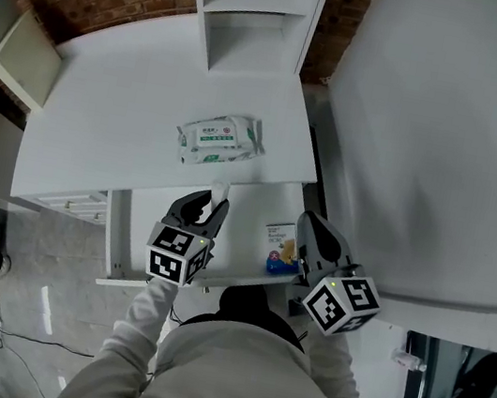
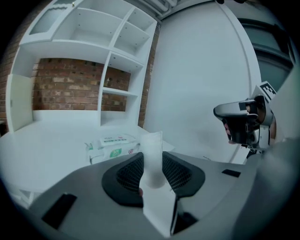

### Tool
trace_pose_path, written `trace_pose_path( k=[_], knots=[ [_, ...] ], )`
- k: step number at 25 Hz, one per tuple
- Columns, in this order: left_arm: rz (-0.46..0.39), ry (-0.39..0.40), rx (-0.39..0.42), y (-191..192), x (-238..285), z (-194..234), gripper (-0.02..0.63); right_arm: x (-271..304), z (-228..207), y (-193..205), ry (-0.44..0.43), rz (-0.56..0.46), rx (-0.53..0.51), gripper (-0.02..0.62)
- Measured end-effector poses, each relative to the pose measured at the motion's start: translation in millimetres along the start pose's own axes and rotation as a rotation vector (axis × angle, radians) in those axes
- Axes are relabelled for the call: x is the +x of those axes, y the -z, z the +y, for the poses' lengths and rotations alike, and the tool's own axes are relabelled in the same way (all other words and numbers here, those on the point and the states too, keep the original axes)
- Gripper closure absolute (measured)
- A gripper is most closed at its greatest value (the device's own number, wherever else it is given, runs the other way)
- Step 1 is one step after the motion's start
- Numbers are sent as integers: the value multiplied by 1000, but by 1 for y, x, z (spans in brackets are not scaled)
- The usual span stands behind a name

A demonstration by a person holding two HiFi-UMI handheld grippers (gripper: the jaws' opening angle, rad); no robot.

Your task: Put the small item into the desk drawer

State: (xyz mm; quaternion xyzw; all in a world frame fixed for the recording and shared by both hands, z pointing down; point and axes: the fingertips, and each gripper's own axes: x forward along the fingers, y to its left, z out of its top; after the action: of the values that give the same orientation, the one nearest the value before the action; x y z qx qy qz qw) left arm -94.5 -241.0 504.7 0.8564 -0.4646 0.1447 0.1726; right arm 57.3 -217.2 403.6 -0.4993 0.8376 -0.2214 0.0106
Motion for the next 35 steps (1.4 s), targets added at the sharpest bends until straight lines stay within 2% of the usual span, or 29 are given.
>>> trace_pose_path(
  k=[7,14,21,31,35],
  knots=[
    [144,75,66,40,30,-14,472,1,-11,2,18,8,13,568],
    [283,114,105,81,47,-22,472,0,-17,5,24,15,34,568],
    [428,140,107,128,66,-26,472,-2,-21,6,21,16,42,568],
    [561,170,171,164,79,-33,472,-7,-24,-1,28,17,-28,568],
    [647,188,186,189,82,-31,472,-6,-26,-3,31,15,-29,568]
  ],
)
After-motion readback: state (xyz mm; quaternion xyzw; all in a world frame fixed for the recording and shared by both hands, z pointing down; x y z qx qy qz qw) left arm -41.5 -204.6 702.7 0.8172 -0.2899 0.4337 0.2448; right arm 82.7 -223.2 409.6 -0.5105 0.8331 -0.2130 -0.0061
